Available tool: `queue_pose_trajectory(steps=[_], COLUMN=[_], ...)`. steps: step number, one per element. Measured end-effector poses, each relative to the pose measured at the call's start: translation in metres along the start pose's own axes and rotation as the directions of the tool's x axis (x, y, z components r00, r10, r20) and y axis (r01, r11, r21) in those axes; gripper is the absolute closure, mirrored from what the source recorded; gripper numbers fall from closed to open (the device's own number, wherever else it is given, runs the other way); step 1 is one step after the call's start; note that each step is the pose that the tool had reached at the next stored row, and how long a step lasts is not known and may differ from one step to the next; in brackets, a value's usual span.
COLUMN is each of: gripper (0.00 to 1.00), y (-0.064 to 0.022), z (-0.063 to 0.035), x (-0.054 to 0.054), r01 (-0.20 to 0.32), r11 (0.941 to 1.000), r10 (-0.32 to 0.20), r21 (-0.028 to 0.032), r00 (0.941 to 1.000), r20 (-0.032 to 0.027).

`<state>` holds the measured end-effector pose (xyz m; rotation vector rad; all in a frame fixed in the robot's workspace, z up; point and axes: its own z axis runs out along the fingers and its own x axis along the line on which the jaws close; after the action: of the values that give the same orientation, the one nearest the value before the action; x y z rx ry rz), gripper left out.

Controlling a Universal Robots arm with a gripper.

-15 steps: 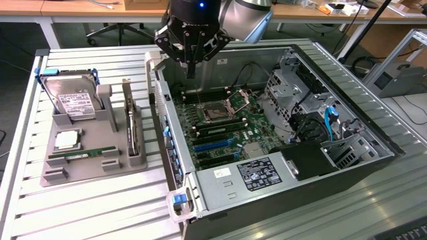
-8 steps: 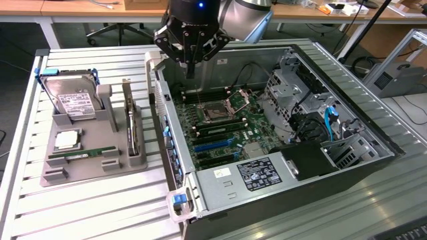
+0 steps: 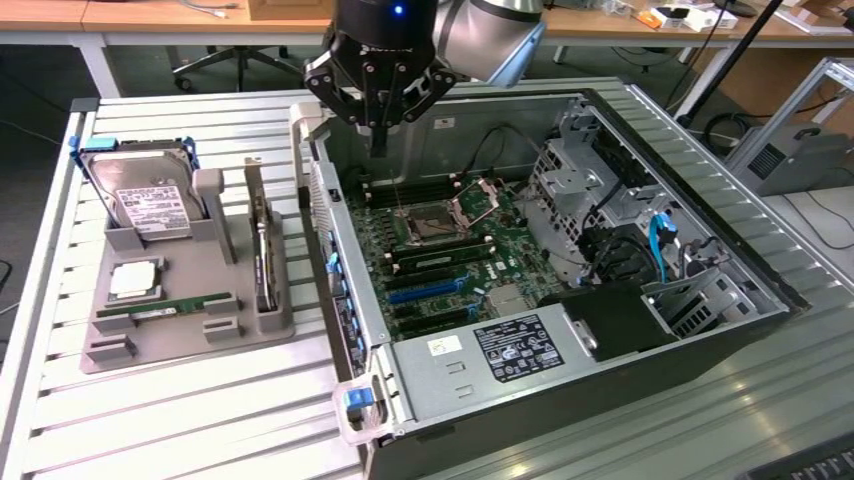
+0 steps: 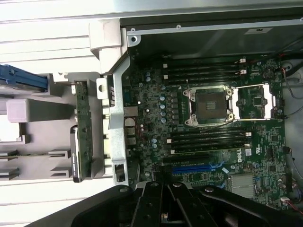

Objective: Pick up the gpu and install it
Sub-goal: 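Reach for the gpu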

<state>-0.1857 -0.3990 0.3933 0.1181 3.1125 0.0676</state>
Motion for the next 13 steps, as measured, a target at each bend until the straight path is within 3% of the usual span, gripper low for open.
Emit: queue_pose_trajectory(steps=[13], gripper=[0.89], y=[-0.0004], z=[-0.0001], x=[0.0051], r01=[0.000], r11=[1.0000], r10=[0.000], r21=[0.0001], r00=[1.0000], r20=[0.0000])
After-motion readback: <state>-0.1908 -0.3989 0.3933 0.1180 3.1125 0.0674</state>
